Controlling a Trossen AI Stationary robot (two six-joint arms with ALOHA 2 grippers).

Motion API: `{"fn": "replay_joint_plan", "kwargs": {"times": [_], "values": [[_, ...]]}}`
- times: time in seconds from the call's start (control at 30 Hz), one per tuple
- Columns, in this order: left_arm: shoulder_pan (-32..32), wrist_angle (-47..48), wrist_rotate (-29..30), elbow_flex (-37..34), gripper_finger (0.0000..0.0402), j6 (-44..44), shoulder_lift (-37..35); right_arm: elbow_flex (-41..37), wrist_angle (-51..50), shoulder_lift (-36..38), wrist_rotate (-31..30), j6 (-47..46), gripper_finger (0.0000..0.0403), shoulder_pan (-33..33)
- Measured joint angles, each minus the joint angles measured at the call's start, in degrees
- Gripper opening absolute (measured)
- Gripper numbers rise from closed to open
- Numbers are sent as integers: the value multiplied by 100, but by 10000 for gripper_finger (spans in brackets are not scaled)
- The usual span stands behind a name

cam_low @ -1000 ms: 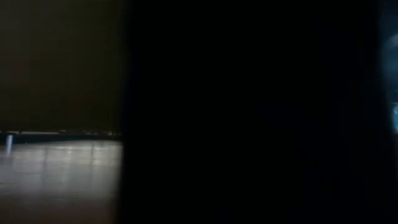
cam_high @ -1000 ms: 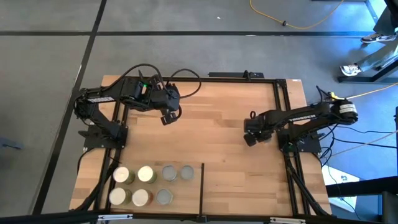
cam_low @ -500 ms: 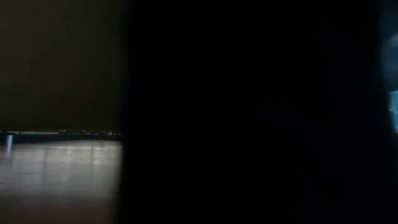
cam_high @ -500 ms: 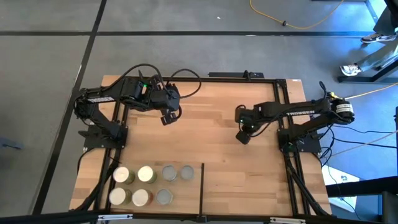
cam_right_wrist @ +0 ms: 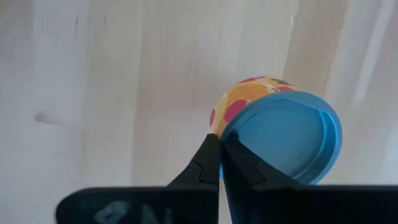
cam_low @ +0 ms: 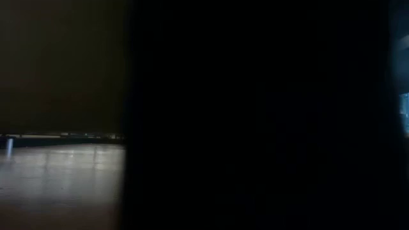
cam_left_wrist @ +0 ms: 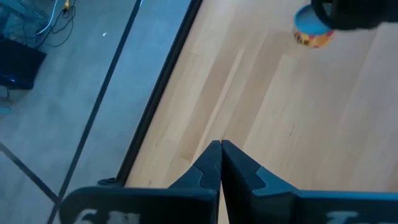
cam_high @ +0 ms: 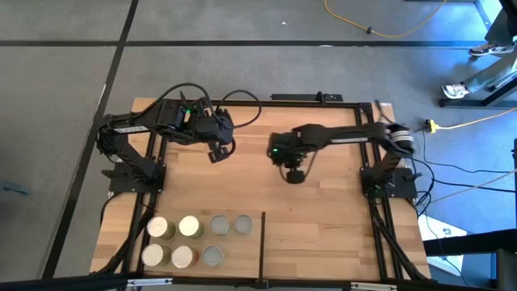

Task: Pick and place cans onto a shelf
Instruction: Put the canned pineapple rings on the shelf

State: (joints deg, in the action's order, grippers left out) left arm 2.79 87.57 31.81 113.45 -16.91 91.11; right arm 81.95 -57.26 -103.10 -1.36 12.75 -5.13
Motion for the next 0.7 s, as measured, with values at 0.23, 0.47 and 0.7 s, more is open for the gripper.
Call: {"fn": "replay_joint_plan", "kwargs": {"times": [0.23,0.47,0.7], "values": [[0,215,-2,0,0,0,0,1328,-135,-902,-6,1889,6,146],[0,247,-2,0,0,0,0,1900,-60,-1384,455,3690,6,468],[0,247,-311,0,0,232,0,1910,213,-1972,318,4281,6,745]]}}
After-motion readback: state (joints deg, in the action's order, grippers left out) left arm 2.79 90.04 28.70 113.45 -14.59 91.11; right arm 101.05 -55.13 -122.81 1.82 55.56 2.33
